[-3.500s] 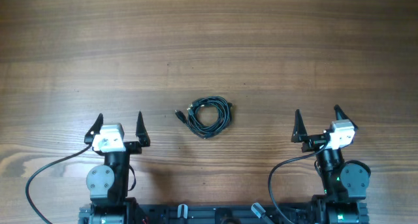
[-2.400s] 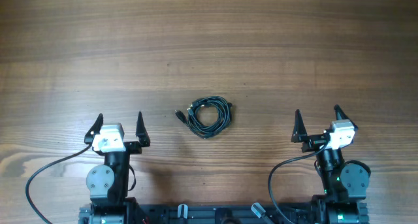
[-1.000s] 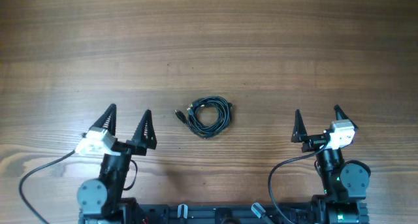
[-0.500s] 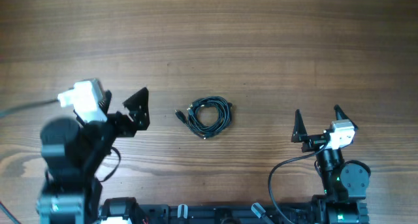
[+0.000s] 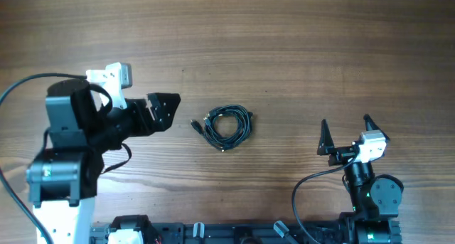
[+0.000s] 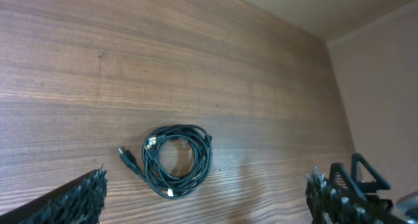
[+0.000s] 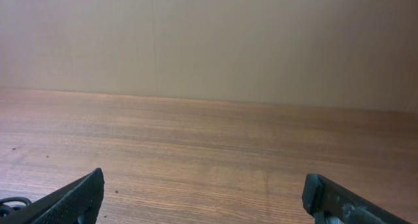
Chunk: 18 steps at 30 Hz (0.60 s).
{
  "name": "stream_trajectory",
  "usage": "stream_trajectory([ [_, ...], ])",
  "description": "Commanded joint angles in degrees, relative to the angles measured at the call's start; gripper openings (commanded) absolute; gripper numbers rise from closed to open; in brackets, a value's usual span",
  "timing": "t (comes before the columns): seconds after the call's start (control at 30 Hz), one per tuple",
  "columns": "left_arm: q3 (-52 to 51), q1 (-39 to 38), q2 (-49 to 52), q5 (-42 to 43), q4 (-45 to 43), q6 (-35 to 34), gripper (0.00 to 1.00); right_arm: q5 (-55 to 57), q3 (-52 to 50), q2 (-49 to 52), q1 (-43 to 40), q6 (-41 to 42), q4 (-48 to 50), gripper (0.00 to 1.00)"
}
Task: Untangle cables
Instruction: 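Raise the left arm and move its gripper toward the black cable coil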
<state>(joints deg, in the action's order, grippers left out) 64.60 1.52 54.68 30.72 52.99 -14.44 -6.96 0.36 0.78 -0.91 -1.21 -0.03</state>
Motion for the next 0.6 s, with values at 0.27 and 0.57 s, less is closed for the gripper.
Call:
stream_trajectory([
  [0.27,20.8,0.2,13.4,-8.1,20.3,-0.2,1.0,1.0,0.0,-0.5,0.3,-0.2,0.2,1.0],
  [0.57,20.8,0.2,13.6,-7.2,24.9,-0.3,1.0,1.0,0.0,-0.5,0.3,-0.2,0.2,1.0],
])
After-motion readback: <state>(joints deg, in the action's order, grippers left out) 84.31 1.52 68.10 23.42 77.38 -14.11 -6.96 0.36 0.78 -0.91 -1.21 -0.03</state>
